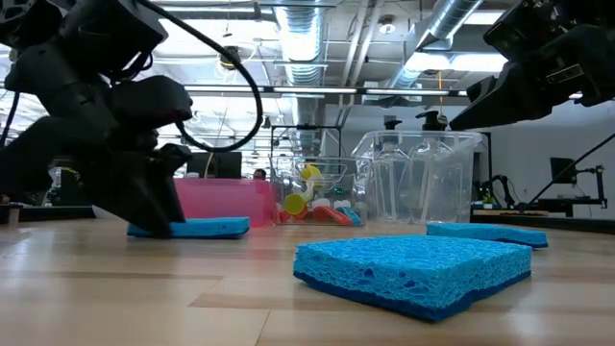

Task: Pick & Place Kitchen Sink Supplies
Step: Put the top left blue sponge into the red bin

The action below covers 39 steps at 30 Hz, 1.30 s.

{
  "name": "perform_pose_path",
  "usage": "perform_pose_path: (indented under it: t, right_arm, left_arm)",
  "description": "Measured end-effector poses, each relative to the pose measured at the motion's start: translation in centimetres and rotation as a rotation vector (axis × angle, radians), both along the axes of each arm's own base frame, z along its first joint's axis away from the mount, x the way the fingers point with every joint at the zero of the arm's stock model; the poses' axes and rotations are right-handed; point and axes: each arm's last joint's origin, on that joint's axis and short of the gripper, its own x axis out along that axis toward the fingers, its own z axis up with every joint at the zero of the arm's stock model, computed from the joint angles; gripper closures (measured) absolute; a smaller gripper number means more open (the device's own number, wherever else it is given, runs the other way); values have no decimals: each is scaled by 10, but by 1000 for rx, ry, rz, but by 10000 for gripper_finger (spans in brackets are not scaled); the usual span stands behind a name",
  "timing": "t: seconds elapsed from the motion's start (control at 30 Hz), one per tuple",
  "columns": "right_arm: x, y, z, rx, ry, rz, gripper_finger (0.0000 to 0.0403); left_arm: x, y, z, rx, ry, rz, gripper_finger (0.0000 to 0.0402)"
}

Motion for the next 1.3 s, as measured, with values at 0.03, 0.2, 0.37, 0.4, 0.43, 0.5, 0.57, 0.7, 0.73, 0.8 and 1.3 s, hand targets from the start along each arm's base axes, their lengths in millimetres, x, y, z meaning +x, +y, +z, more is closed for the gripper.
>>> perform_pose_path:
  t: [0.03,0.2,0.37,0.4,0.43,0.5,0.57,0.7,0.73,0.8,1.3]
  right_arm:
    - [0,0,0,0,0,0,387]
    - [0,0,0,0,0,0,387]
    - [0,0,0,0,0,0,387]
    - [0,0,0,0,0,0,387]
    - [0,0,0,0,0,0,387]
    - [0,0,0,0,0,0,387]
    - [0,0,0,0,0,0,387]
    - [0,0,0,0,0,0,387]
    - [0,0,0,0,0,0,387]
    - [0,0,0,0,0,0,387]
    - [0,0,0,0,0,0,387]
  left_arm:
    - [1,0,-2,2,0,2,287]
    - [2,0,-2,8,-25,9,293]
    - [0,1,10,11,-61,-11,338]
    - [-1,1,12,7,-72,-11,352]
    - [-1,1,15,2,-85,-12,366]
    - [-1,1,21,-9,-115,-11,390]
    - [-1,1,26,-15,-134,-12,393]
    - [-1,1,34,-14,-173,-24,393]
    - [-2,1,36,-12,-184,-29,395]
    - [-2,2,42,-1,-211,-34,396]
    - [-18,16,98,255,-482,68,393]
